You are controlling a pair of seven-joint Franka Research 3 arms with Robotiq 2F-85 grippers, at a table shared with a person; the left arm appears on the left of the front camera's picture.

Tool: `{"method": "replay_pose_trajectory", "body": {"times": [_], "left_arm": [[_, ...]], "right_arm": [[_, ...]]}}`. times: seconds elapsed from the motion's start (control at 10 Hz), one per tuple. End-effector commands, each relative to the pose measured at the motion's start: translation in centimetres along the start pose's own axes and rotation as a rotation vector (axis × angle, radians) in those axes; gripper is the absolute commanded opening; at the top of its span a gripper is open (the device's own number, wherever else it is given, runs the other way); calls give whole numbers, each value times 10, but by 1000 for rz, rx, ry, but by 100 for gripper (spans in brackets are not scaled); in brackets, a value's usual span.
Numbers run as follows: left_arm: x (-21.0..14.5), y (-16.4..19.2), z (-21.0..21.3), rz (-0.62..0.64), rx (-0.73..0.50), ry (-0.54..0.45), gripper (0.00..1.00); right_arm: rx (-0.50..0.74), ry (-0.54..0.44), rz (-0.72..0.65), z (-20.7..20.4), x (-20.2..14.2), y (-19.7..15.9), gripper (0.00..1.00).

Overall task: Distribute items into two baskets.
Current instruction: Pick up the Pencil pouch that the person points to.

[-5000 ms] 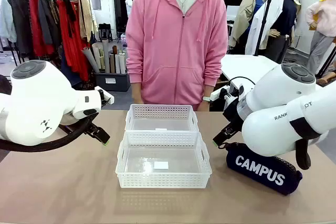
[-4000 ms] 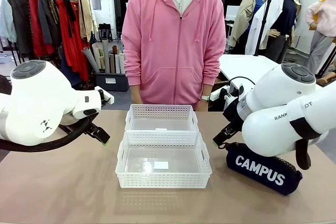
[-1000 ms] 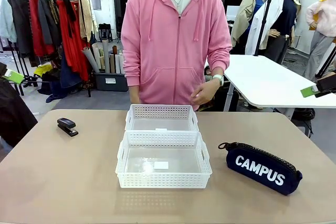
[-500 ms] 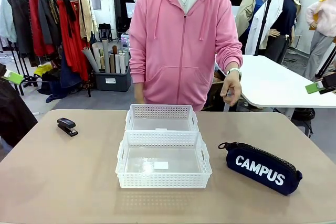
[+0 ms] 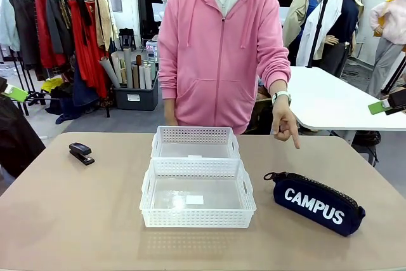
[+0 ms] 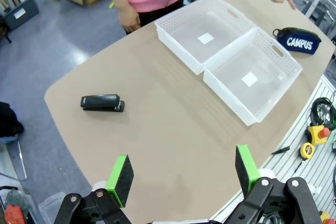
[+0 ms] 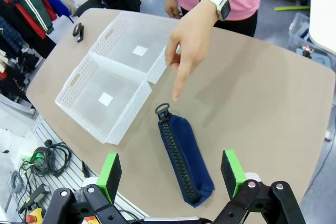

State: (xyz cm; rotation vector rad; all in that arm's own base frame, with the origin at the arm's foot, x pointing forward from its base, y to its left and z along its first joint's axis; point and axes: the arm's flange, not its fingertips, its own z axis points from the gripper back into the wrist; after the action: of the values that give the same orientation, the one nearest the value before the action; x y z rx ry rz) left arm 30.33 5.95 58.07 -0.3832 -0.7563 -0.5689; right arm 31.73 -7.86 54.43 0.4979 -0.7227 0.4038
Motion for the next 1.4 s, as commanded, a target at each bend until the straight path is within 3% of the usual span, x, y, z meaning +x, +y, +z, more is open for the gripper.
{"method": "replay_pose_trajectory", "body": {"times": [0.0, 0.5, 1.0, 1.3], "left_arm": [[0, -1, 0, -3, -6, -3, 100], [1, 1, -4, -9, -4, 1, 100], [3, 19, -17, -3, -66, -2, 100], [-2, 37, -23, 4, -120, -15, 100]], "right_arm": [[9, -5, 0, 0, 1, 1, 100], [-1, 0, 0, 0, 0, 0, 100], [-54, 186, 85, -24, 23, -2, 100], [-67, 331, 249, -51, 31, 5, 100]]}}
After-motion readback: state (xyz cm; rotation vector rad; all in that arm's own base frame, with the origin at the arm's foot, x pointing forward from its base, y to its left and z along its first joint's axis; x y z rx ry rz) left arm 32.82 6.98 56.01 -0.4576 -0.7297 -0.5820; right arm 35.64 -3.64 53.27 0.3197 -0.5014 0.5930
